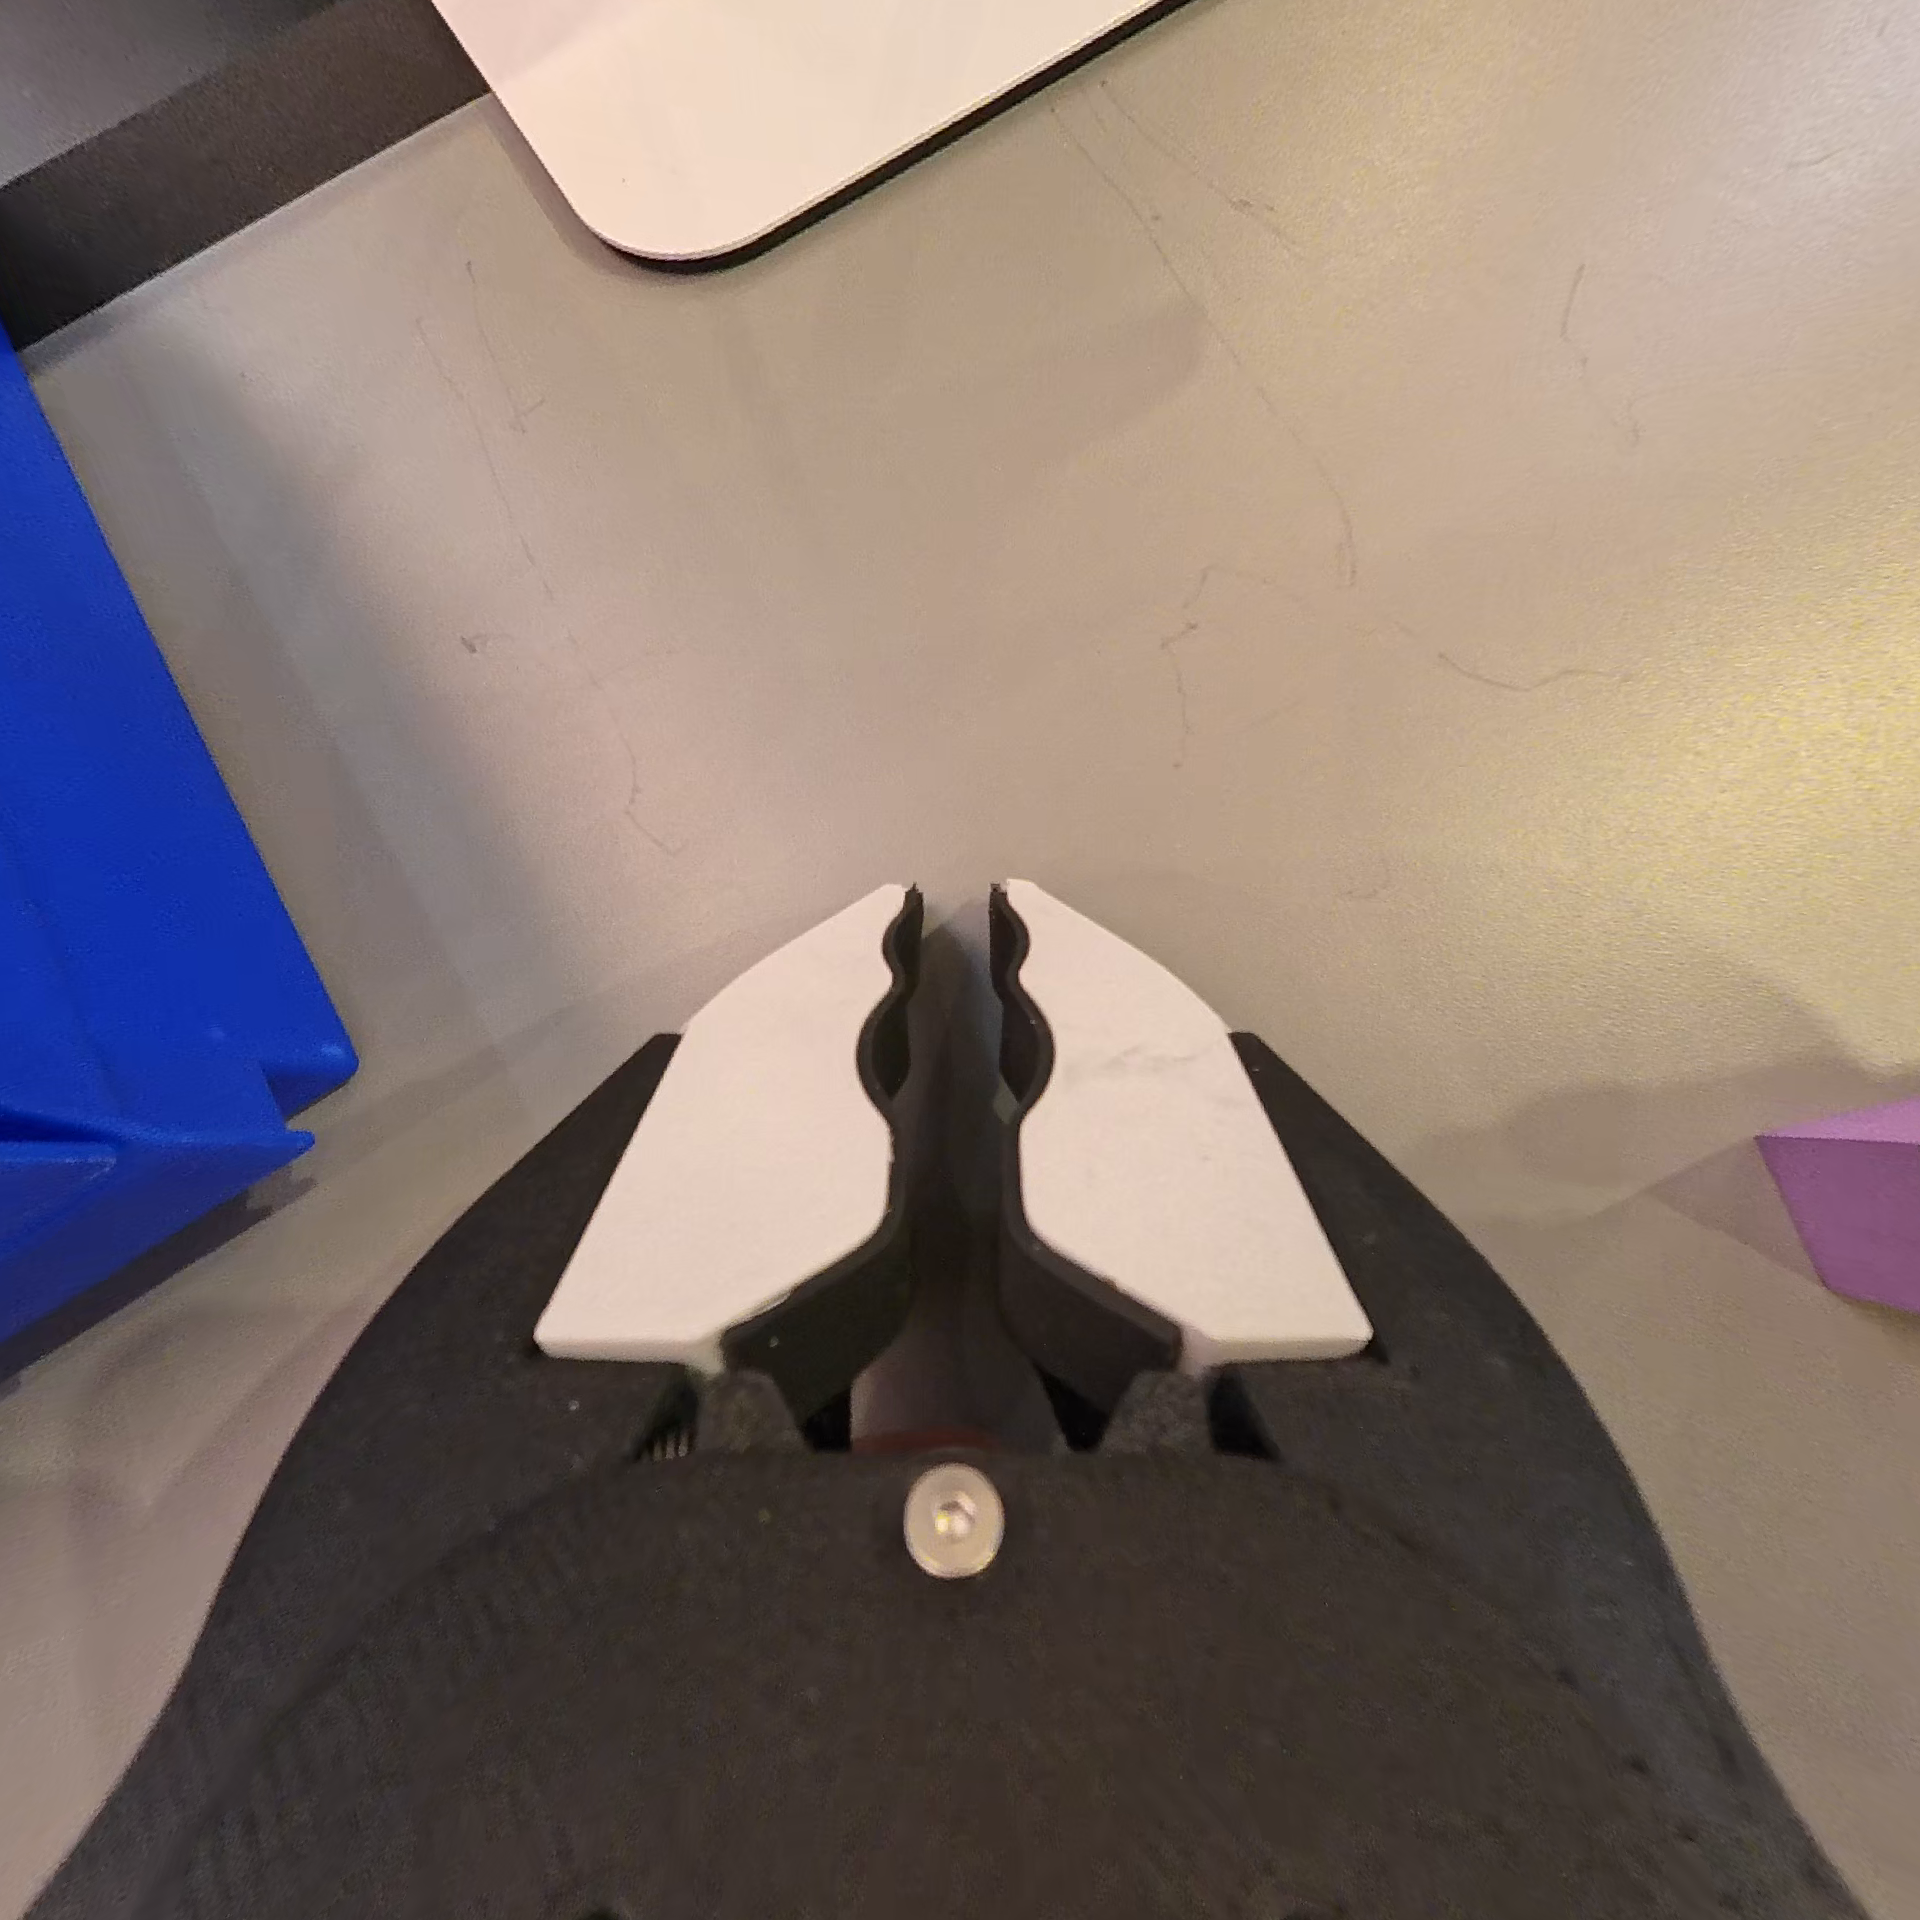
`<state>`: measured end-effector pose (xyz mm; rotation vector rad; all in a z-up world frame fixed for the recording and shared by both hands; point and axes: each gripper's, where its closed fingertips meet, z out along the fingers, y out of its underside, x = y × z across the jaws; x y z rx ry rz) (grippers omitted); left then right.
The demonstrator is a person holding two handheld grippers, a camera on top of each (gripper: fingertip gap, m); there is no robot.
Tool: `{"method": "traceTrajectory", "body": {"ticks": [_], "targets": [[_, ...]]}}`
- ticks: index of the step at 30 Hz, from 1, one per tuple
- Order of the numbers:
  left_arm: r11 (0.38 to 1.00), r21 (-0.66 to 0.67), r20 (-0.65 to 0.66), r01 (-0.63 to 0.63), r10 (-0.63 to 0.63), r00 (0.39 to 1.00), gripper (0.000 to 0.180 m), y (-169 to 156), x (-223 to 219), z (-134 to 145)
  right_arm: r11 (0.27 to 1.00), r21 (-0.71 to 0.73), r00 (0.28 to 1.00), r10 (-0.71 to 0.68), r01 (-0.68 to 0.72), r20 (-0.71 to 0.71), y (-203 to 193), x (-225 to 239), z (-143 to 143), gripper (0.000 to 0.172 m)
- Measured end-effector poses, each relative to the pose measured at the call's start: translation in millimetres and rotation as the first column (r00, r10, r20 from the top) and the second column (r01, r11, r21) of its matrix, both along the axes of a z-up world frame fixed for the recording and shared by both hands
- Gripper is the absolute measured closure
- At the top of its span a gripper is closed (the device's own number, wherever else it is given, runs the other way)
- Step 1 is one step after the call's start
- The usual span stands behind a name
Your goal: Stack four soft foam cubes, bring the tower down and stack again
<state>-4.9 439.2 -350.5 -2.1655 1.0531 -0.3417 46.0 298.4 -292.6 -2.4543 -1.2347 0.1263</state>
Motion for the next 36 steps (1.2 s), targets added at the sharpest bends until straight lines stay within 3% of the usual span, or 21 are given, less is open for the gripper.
{"method": "traceTrajectory", "body": {"ticks": [32, 36], "targets": [[1.000, 0.000, 0.000, 0.002, -0.002, 1.000, 0.168, 0.2, -0.3, -0.1, 1.000, 0.001, 0.999, 0.024, -0.024, 0.027, 0.4, -0.4, -0.5, 0.144], [1.000, 0.000, 0.000, 0.003, -0.003, 1.000, 0.169, 0.1, -0.3, -0.1, 1.000, 0.000, 0.999, 0.031, -0.031, 0.028, 0.1, -0.8, -1.0, 0.135]]}}
